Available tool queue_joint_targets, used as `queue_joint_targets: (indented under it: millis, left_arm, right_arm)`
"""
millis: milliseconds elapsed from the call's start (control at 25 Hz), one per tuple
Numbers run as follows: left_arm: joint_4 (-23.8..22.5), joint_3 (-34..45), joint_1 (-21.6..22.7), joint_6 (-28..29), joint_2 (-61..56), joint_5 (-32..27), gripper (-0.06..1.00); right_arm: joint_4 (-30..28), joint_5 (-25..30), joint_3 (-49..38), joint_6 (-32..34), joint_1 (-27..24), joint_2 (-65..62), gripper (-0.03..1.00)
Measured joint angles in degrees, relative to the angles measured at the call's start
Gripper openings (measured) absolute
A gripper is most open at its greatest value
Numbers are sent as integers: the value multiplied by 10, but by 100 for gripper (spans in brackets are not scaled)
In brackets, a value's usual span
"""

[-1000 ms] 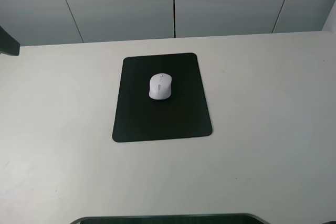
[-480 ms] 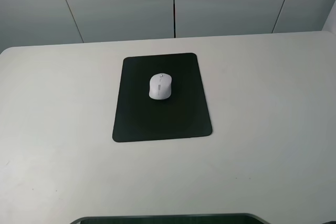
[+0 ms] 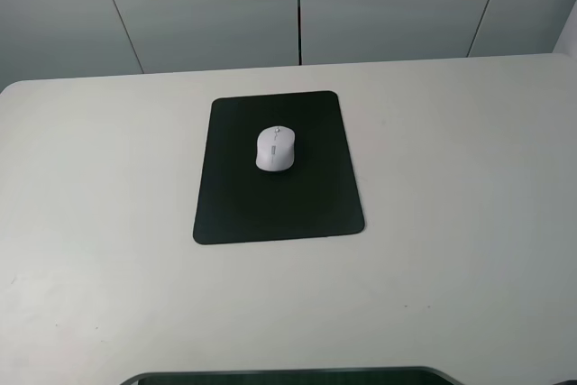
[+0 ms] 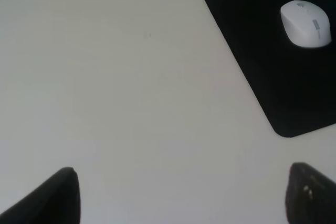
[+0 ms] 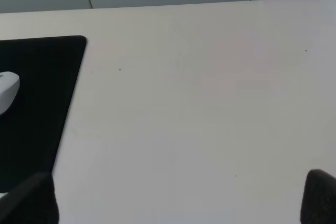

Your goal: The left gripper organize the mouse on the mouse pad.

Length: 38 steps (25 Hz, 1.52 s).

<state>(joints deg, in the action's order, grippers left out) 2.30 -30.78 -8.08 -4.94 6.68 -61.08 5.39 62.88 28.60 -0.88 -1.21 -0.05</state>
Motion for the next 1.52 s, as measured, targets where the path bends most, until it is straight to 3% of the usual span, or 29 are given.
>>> queue_joint_targets:
  millis: [160, 680, 800, 1080, 1520]
  left_arm:
    - [1, 11, 0, -1, -60, -9, 75]
    - [5, 11, 4, 0, -67, -9, 75]
    - [7, 11, 35, 0, -67, -9, 75]
    - [12, 11, 154, 0, -67, -9, 75]
    - [14, 11, 160, 0, -67, -9, 75]
  right_arm:
    - [0, 0, 0, 0, 0, 0, 70]
    - [0, 0, 0, 0, 0, 0, 70]
    - [0, 0, 0, 0, 0, 0, 70]
    - [0, 0, 0, 0, 0, 0, 70]
    - [0, 0, 0, 0, 0, 0, 70]
